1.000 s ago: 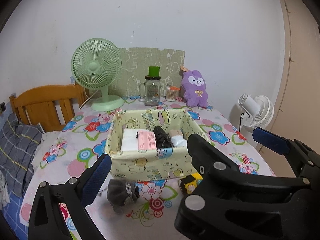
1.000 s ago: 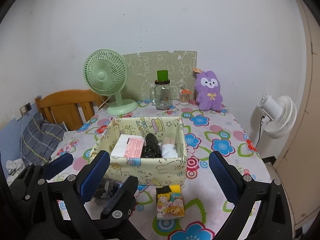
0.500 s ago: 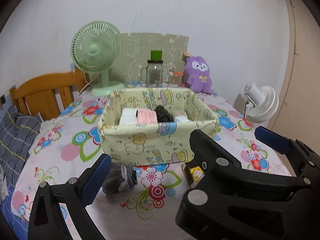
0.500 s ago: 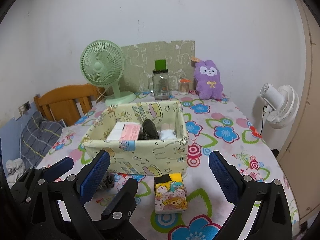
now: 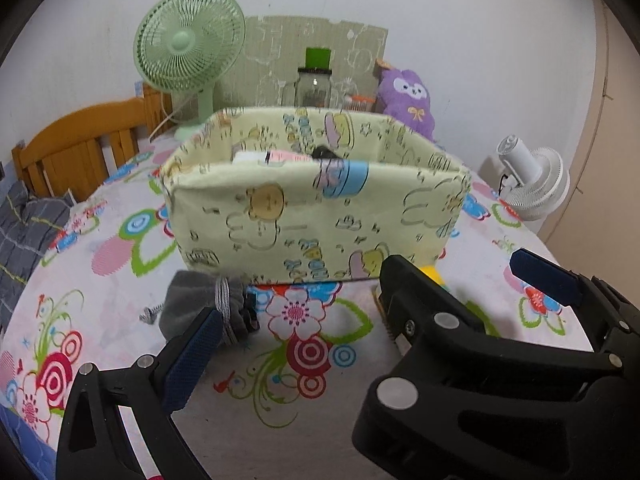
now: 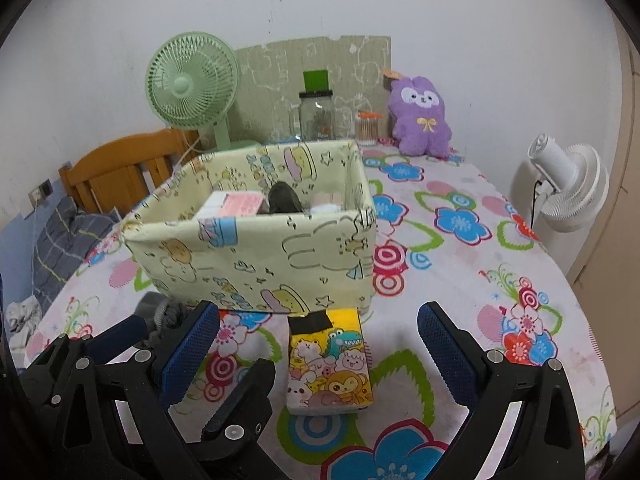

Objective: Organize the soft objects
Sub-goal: 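Grasp the grey drawstring pouch with the left gripper while the right gripper grasps the cartoon tissue pack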

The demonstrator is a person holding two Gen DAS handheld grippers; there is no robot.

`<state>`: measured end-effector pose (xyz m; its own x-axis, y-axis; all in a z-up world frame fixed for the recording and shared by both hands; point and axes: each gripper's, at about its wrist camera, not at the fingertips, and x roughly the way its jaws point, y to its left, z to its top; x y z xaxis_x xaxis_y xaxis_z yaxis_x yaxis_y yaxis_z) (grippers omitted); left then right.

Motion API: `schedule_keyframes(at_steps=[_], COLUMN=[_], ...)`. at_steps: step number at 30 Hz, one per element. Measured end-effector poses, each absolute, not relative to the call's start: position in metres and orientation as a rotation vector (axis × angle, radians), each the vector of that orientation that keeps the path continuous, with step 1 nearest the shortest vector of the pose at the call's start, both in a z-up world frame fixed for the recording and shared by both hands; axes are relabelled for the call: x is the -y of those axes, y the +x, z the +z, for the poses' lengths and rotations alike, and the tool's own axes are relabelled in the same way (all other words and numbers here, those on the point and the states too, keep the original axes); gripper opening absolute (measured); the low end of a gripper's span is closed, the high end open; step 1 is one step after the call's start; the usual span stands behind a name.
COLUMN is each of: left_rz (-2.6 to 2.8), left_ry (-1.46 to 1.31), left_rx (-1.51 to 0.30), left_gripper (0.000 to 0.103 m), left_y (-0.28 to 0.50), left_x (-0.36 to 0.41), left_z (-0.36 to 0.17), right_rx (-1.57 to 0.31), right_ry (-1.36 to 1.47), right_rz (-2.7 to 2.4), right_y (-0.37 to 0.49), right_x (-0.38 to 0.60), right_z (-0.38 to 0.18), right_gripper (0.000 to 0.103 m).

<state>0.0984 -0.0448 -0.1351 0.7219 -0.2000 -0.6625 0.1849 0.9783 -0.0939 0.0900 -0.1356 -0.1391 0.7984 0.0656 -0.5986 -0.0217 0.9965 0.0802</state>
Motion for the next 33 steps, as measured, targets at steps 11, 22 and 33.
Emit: schedule_keyframes(at_steps=[11, 22, 33], left_rz=[-0.171, -0.157, -0.173], left_ry=[-0.011, 0.011, -0.005], left_rx=[-0.791, -0.823, -0.773], left_gripper=[0.102, 0.102, 0.102], left_y=[0.106, 0.108, 0.096], left_x=[0.043, 0.045, 0.037], left_z=[-0.154, -0.162, -0.14], right_rx=[-0.73, -0.811, -0.752], right_ry=[0.075, 0.101, 0.096], right_rz=[0.042, 0.065, 0.066], right_y=[0.108, 0.116, 0.102], right_x=[0.137, 0.139, 0.134], right_z=[-0.164, -0.18, -0.158], right_gripper=[0.098, 0.052, 0.05])
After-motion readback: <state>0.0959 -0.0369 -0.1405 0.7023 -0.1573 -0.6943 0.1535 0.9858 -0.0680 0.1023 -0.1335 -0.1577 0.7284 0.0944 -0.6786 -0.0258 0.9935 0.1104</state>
